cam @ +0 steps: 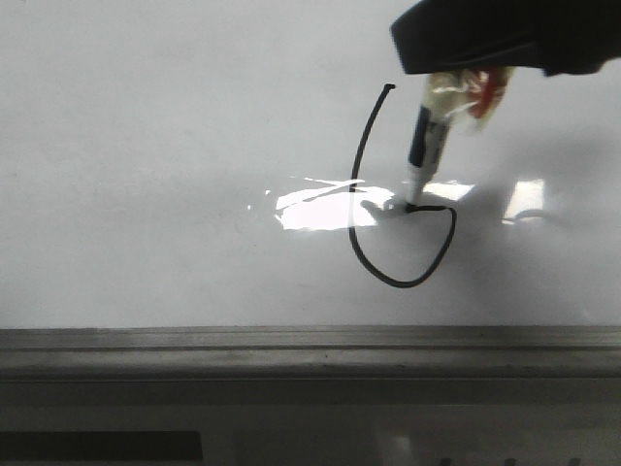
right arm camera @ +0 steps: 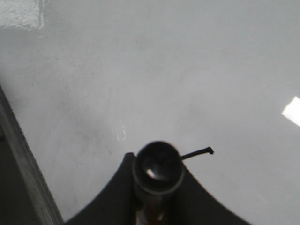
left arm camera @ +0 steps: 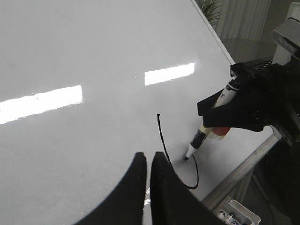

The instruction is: Write number 6 on whiteboard

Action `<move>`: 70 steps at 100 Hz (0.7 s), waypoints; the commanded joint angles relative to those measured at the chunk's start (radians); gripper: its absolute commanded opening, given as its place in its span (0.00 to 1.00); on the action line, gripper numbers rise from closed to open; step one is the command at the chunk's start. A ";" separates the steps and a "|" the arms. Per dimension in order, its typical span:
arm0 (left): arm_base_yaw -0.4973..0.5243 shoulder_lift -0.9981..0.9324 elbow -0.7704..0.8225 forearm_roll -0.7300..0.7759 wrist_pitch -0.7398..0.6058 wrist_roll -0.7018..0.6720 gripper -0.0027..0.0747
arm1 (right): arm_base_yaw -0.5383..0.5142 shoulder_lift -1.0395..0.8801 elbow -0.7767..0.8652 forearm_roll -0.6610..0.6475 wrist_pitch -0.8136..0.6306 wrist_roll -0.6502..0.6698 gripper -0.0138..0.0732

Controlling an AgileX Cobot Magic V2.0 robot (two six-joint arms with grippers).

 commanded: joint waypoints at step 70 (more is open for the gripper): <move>-0.003 0.034 -0.025 -0.024 0.072 -0.011 0.02 | 0.155 -0.113 -0.189 -0.002 0.112 -0.011 0.08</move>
